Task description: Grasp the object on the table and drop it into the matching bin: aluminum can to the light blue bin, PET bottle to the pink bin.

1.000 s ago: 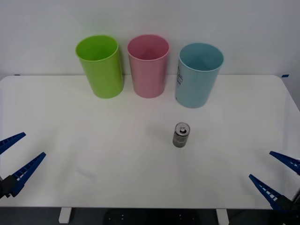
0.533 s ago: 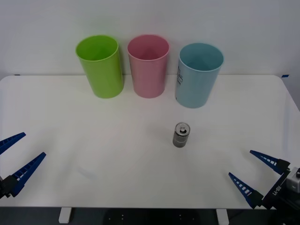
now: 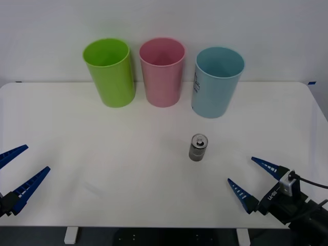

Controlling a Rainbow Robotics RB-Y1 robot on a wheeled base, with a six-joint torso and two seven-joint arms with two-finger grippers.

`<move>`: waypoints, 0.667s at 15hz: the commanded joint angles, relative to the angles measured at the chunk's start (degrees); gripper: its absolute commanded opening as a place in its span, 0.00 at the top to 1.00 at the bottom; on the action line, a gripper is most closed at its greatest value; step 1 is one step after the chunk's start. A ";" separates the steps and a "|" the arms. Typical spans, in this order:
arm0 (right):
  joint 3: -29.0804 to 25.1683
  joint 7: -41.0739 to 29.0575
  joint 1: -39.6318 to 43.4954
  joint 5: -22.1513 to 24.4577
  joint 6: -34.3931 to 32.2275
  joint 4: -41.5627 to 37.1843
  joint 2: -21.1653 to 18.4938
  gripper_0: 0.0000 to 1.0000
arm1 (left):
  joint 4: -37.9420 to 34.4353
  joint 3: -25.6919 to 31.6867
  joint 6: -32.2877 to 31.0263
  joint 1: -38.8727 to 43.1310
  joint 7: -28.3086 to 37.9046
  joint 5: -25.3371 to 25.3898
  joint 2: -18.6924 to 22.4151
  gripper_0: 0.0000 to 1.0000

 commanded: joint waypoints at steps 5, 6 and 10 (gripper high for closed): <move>5.68 -0.43 -2.98 -0.07 7.92 -0.07 0.94 0.00 | 0.00 0.00 0.00 0.00 0.00 0.00 0.00 0.00; 6.21 -0.61 -3.16 -0.07 8.71 0.01 1.20 0.00 | 0.00 0.00 0.00 0.00 0.00 0.00 0.00 0.00; 8.67 -1.13 -4.56 0.02 11.70 -0.07 1.90 0.00 | 0.00 0.00 0.00 0.00 0.00 0.00 0.00 0.00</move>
